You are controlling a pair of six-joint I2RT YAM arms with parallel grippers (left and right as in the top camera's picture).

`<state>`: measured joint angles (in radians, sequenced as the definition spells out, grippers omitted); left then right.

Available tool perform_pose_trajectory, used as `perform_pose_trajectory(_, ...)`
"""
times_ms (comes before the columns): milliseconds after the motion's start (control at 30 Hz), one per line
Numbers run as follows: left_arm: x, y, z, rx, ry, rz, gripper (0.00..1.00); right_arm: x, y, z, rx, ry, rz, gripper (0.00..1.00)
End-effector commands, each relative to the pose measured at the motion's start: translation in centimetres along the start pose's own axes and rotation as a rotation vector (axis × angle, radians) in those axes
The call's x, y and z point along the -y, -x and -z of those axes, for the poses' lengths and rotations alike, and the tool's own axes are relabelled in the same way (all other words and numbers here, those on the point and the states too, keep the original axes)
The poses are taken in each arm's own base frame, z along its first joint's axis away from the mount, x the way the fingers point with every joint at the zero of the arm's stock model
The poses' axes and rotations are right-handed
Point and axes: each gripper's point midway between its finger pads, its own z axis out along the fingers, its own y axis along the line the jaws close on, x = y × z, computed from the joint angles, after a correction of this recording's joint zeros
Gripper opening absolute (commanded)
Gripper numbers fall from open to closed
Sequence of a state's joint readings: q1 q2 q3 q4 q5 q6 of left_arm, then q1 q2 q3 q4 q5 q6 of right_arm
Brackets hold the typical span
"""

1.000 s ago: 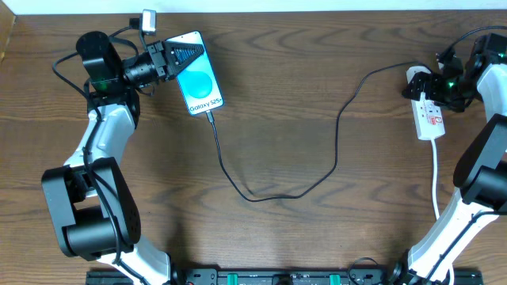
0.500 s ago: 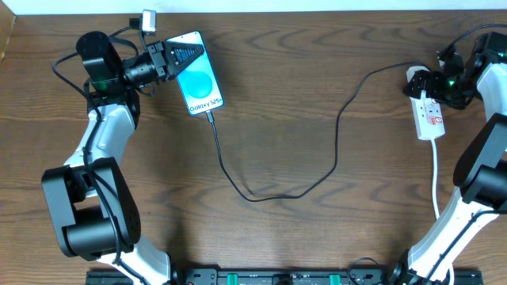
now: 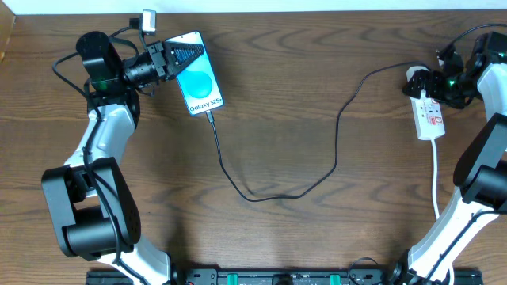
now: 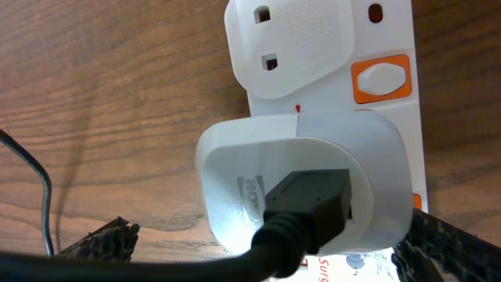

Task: Plug charger to phone and switch on socket

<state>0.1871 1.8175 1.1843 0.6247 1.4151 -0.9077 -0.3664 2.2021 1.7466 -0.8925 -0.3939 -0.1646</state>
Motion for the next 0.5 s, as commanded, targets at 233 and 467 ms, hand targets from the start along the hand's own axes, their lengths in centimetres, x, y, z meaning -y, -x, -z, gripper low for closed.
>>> perform_pose_trajectory(233, 1.0, -0.04, -0.06, -0.014, -0.015, -0.041, 0.07, -2.13, -0.15, -0.44, -0.008, 0.114, -0.019, 0.99)
perform_pose_trajectory(467, 0.97, 0.03, -0.06, -0.01, -0.013, -0.043, 0.08, -2.22, -0.75, -1.12, -0.018, 0.124, -0.043, 0.99)
